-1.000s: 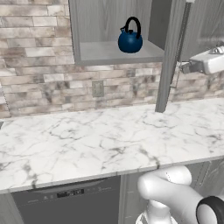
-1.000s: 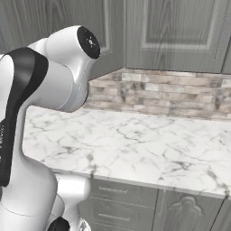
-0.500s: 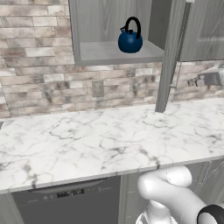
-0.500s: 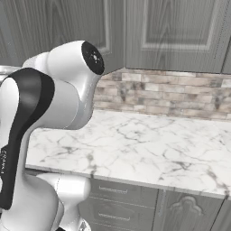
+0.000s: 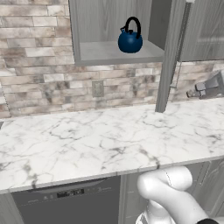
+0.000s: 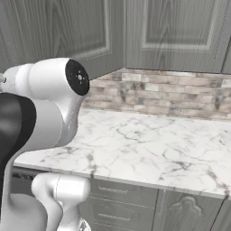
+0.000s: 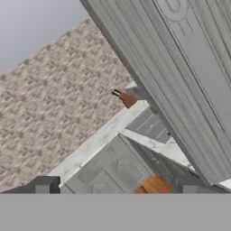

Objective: Open the cabinet, pick the kettle from the cabinet, and place it in the sink.

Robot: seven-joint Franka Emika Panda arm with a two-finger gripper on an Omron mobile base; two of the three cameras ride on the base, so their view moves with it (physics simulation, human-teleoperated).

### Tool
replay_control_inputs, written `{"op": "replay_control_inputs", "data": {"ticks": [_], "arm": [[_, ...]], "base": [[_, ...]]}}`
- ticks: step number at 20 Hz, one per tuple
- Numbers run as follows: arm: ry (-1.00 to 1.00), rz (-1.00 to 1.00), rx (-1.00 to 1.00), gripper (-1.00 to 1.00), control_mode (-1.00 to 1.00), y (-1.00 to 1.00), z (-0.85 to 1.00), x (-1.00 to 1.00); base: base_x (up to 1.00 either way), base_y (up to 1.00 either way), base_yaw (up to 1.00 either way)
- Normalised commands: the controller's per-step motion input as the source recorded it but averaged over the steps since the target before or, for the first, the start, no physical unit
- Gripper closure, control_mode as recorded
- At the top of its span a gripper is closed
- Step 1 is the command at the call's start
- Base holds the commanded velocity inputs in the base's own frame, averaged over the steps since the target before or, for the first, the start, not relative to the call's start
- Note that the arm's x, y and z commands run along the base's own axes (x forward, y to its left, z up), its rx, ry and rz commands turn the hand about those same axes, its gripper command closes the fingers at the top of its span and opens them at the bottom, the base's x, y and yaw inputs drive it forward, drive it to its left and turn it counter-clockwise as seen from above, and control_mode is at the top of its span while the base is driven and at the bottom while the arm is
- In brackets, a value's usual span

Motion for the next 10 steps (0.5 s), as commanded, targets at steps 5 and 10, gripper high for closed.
{"op": "replay_control_inputs", "data": {"ticks": [5, 10], "arm": [[0.15, -0.11, 0.05, -1.0, -1.0, 0.43, -0.09, -0.18], [0.19, -0.16, 0.0, -1.0, -1.0, 0.46, -0.13, 0.06]], "base": [[0.0, 0.0, 0.0], [0.0, 0.0, 0.0]]}}
